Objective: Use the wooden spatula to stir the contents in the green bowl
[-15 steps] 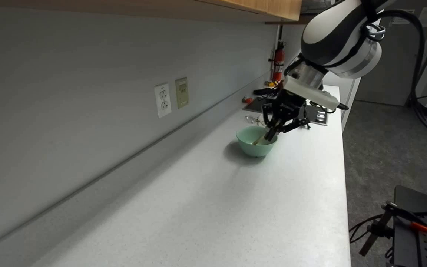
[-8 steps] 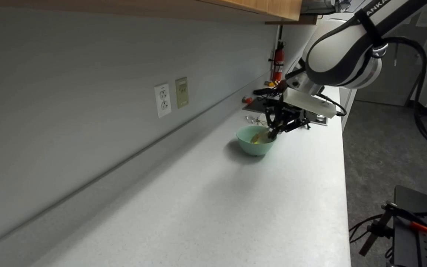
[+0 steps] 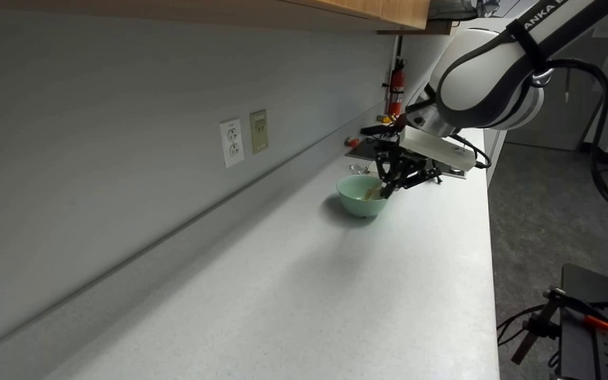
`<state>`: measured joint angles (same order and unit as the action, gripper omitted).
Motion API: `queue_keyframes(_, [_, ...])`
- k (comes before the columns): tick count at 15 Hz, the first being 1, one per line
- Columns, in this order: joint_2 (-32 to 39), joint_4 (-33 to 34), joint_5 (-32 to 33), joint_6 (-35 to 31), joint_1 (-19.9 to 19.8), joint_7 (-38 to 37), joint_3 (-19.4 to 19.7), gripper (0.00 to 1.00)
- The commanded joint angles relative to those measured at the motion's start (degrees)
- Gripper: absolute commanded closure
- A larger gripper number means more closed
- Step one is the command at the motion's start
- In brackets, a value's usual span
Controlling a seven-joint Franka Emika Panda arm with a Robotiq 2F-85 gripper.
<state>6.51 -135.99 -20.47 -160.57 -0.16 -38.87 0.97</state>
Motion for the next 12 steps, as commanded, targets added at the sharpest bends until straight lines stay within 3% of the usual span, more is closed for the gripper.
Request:
queue_keyframes(1, [-2.17, 2.65, -13.70, 10.05, -1.02, 6.25, -2.94, 0.98])
queue_keyframes(3, [-2.35, 4.23, -20.44, 15.67, -1.09, 8.64, -2.86, 0.98])
queue_keyframes(6, [-2.63, 5.46, -25.45, 20.76, -0.88, 9.86, -1.79, 0.98])
queue_keyframes(12, [-3.34, 5.13, -26.96, 19.41, -0.39, 11.21, -1.03, 0.98])
